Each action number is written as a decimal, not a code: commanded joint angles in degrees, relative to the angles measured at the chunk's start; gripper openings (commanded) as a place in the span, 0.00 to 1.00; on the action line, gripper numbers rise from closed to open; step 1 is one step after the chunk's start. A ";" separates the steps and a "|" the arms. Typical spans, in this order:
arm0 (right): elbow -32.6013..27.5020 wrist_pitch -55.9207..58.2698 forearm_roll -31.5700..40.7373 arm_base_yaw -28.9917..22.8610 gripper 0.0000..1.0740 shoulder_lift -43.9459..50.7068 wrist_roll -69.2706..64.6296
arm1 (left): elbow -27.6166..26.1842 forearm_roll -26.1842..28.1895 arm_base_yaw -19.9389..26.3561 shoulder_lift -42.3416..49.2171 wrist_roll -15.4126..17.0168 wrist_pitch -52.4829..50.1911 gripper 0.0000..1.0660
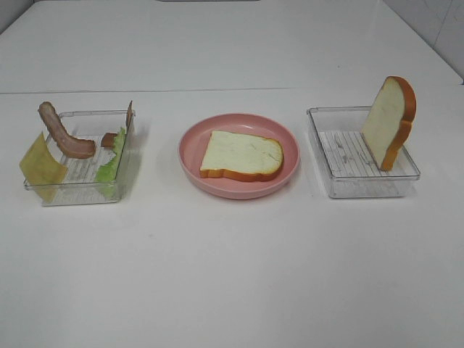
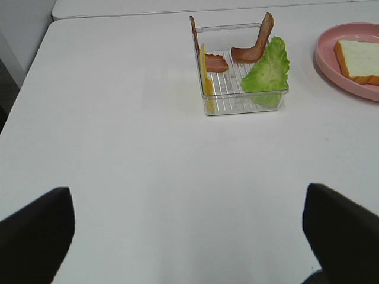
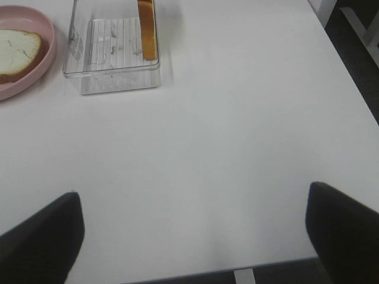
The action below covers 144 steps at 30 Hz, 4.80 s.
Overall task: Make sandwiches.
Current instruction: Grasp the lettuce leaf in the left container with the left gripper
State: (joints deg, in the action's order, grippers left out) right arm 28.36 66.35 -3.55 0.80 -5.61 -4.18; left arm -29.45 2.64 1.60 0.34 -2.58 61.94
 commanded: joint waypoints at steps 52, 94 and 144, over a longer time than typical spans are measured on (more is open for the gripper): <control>-2.41 -3.38 3.04 0.11 0.87 7.73 3.72 | -28.76 -1.32 -1.32 -56.84 2.06 13.46 0.94; -2.41 -3.38 3.04 0.11 0.87 7.73 3.72 | -76.78 -1.89 -21.26 -127.08 9.00 12.78 0.94; -2.41 -3.38 3.04 0.11 0.87 7.73 3.72 | -76.55 -1.66 -21.26 -129.20 8.59 9.40 0.12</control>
State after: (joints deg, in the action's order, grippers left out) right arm 26.13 63.54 0.00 0.80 0.17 -0.63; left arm -106.00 0.97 -19.31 -128.51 5.33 69.67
